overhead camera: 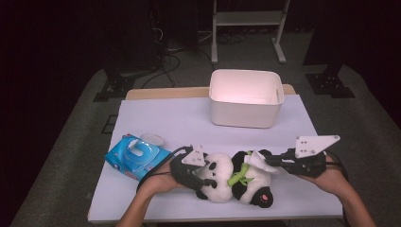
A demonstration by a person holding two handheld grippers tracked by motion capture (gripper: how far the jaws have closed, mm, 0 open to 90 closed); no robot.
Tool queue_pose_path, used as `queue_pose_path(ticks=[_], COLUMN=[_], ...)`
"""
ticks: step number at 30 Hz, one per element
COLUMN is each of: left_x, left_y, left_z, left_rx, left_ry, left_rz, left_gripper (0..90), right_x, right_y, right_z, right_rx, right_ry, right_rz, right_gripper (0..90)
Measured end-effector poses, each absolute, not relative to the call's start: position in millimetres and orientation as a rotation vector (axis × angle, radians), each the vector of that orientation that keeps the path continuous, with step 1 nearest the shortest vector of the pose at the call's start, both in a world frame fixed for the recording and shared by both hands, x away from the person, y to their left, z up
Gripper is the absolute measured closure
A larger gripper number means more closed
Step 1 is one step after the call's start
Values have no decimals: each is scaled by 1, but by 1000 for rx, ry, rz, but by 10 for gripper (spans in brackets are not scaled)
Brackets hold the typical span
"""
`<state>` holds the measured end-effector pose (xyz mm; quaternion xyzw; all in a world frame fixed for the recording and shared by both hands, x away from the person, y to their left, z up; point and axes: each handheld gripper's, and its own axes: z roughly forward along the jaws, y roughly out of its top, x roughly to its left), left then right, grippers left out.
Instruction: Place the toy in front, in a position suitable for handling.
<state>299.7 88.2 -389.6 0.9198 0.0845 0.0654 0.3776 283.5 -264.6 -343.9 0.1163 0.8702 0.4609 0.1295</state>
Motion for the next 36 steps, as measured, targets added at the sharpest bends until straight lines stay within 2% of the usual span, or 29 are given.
queue_pose_path(ticks=[4,11,19,27,36], left_x=[299,302,300,300,300], left_y=[89,88,88,88,87], left_z=[-390,-390,-390,-390,-390], left_rx=[2350,2340,2347,2345,2346], left_ry=[222,232,223,228,230], left_rz=[167,152,159,154,155], left_gripper=[365,365,365,365,365], right_x=[291,287,289,289,292], right_y=[-258,-279,-277,-282,-245], right_z=[-350,-363,-345,-363,-349], right_rx=[335,409,385,424,296], right_ry=[2562,2578,2510,2564,2587], right_rz=[1280,1222,1287,1153,1210], right_gripper=[867,867,867,867,867])
